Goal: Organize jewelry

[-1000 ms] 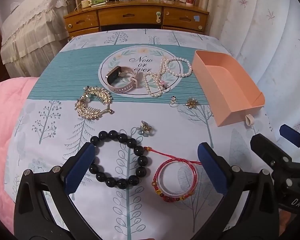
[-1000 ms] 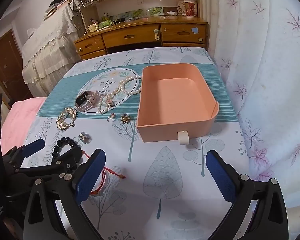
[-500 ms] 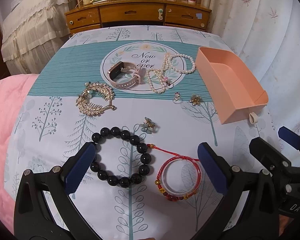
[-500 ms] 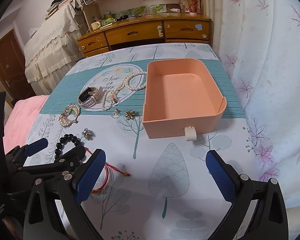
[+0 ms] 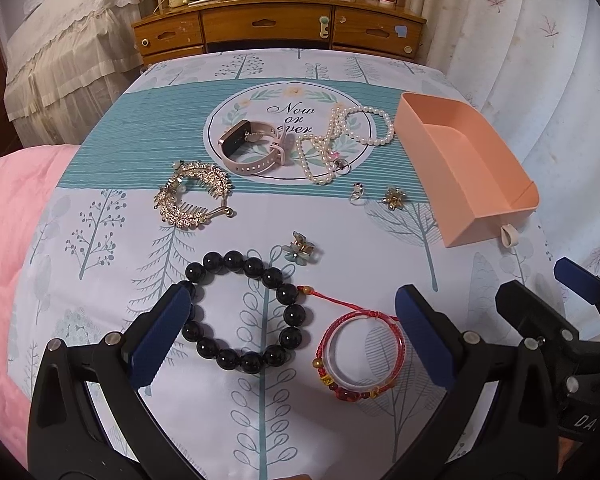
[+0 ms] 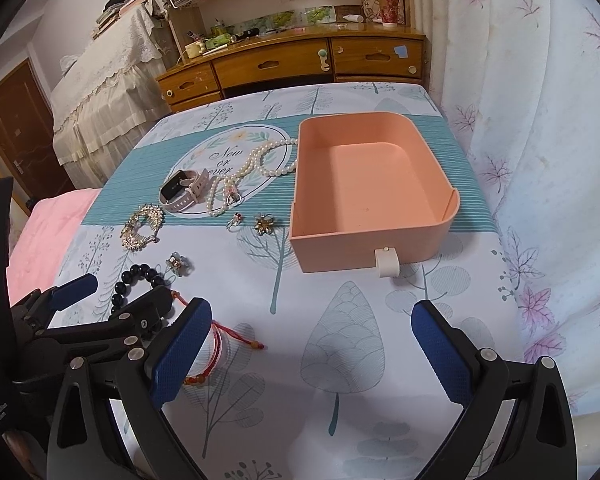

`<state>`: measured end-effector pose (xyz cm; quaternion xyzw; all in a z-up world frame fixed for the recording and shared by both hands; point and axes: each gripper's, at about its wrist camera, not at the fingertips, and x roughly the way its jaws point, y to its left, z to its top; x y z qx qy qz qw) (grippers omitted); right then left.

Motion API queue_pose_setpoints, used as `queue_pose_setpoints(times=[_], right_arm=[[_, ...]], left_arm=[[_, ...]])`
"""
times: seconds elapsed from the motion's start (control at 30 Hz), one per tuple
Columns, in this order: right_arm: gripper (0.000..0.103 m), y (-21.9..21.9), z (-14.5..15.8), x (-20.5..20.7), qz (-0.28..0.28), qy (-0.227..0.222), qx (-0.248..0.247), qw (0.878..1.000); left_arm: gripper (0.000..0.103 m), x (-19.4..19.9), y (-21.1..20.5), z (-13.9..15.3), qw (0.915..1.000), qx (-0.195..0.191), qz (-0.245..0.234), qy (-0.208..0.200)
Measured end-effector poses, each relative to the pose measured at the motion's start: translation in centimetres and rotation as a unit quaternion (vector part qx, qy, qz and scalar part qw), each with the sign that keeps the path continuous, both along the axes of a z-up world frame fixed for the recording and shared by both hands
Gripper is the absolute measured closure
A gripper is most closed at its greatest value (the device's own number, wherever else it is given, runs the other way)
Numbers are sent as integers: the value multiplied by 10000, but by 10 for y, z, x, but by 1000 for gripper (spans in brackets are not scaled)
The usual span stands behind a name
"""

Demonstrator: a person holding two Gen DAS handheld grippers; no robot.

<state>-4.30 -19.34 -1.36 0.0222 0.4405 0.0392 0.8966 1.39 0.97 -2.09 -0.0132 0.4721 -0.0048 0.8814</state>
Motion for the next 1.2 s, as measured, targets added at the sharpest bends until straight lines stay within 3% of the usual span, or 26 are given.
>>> queue_pose_setpoints(times=[0.43, 0.6, 1.2], right_arm=[[1, 1, -1, -3, 16, -34, 37, 10000], [1, 2, -1, -4, 12, -44, 39, 10000], [3, 11, 8, -17, 57, -124, 25, 9999]], left_arm=[[2, 0, -1, 1, 10000, -3, 4, -25], [8, -2, -2, 3, 9999, -90, -71, 5], [14, -14, 9, 5, 9993, -341, -126, 2]])
